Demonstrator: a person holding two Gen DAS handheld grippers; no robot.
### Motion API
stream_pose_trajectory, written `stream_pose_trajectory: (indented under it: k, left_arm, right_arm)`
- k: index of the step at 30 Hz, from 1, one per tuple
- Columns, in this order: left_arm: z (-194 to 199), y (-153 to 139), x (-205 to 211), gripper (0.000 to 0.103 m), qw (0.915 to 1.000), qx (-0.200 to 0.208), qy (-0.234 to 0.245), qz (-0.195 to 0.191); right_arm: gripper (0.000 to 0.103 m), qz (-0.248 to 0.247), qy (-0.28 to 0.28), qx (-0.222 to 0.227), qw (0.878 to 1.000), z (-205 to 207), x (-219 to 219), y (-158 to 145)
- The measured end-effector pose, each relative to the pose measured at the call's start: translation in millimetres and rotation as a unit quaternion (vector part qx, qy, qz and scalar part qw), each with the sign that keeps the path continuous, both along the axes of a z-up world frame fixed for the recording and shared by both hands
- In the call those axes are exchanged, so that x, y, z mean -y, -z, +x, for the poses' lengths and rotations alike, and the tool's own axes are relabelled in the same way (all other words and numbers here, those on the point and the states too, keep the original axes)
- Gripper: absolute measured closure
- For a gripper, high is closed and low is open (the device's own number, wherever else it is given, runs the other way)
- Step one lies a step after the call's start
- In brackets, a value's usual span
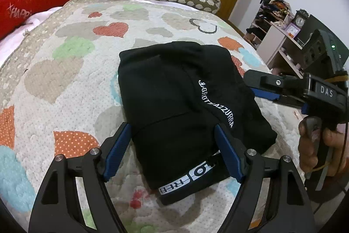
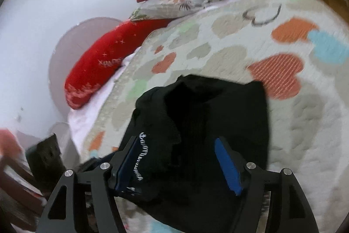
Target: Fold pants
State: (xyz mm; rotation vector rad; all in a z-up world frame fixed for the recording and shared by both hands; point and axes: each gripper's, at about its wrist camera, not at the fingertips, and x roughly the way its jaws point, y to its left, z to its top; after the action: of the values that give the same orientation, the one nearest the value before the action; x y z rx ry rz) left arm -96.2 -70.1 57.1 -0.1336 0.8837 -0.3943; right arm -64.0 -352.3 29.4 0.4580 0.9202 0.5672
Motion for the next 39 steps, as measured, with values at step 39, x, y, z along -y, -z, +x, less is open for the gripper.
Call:
stream_pose_trajectory:
  k: [39]
  left_arm:
    - [16,-14,25,0.024,0.9997,0.003,0.013,0.021]
  right_arm:
    - [0.053,-0.124,0.099,0.056,0.986,-30,61,-23]
